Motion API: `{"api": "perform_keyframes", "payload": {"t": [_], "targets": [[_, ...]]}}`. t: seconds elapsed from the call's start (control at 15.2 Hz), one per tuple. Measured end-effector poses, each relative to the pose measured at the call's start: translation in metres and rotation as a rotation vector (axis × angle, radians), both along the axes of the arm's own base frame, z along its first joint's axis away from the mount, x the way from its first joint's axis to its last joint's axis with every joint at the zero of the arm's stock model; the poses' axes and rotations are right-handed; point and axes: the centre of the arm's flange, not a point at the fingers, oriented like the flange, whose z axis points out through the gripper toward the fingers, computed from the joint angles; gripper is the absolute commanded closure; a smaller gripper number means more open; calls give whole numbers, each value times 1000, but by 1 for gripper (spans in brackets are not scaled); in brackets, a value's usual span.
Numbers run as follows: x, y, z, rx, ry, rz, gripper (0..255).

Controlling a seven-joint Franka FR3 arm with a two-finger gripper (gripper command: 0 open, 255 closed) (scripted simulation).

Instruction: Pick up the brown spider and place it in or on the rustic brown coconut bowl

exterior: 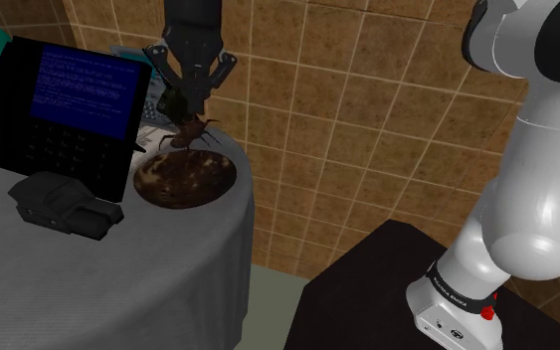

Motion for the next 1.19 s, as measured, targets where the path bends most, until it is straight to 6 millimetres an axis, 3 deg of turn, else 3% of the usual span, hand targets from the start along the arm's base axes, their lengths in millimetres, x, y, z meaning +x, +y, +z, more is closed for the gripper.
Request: {"api": "perform_keyframes", "payload": {"t": [0.2, 1.19], "targets": [[-22, 14, -3, 0, 0, 0, 255], [-24, 16, -74, 9, -12, -1, 255]]}}
